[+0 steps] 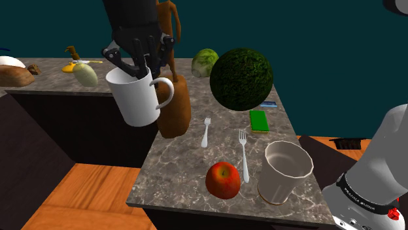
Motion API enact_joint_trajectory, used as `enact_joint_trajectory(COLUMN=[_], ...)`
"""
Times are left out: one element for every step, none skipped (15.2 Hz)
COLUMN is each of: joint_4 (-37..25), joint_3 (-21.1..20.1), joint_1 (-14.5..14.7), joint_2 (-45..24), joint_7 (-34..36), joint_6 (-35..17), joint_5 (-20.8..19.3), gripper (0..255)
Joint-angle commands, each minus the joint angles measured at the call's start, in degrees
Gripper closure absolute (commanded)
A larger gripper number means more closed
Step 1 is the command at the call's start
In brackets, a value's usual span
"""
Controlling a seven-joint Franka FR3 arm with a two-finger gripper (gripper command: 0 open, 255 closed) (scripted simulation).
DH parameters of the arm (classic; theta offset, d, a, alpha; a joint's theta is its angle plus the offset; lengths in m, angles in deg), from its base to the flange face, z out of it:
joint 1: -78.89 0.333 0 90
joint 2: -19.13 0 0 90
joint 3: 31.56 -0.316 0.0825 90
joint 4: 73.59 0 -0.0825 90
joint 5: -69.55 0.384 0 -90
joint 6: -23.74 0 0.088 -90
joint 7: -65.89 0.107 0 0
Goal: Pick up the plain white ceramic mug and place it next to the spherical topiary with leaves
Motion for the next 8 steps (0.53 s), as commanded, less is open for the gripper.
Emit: enact_joint_trajectory(joint_4=[-2.4,-3.7,-5.1,-6.5,-7.9,-9.4,-11.0,-12.6], joint_3=[-0.1,-0.2,-0.2,-0.3,-0.4,-0.4,-0.5,-0.5], joint_1=[0.4,0.6,0.8,1.1,1.4,1.8,2.2,2.6], joint_2=[-0.7,-1.1,-1.6,-2.1,-2.6,-3.2,-3.8,-4.4], joint_7=[0.1,0.2,0.3,0.4,0.5,0.6,0.7,0.8], joint_6=[1.9,2.8,3.8,4.8,5.8,6.9,8.0,9.1], joint_5=[-0.4,-0.7,-1.0,-1.3,-1.7,-2.1,-2.5,-2.9], gripper=[255,255,255,255,255,255,255,255])
